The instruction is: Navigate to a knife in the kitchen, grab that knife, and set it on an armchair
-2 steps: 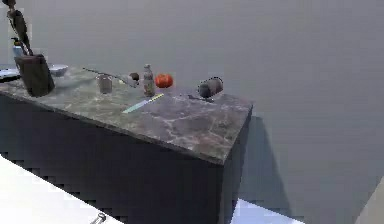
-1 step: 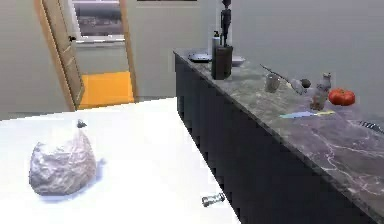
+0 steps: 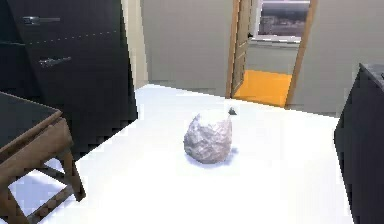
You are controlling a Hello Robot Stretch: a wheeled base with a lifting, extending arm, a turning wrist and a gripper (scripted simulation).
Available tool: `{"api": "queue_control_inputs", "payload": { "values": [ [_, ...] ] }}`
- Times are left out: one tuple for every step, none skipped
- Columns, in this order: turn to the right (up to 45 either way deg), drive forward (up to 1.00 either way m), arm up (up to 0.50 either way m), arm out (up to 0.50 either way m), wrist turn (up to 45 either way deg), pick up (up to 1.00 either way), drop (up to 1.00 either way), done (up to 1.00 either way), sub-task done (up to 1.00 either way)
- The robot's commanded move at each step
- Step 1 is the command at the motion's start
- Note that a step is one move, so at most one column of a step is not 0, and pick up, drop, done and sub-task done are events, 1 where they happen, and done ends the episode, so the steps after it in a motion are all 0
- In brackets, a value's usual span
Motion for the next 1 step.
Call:
{"api": "queue_control_inputs", "payload": {
  "values": [
    [-12.0, 0.00, 0.00, 0.00, 0.0, 0.00, 0.00, 0.00, 0.00]
  ]
}}
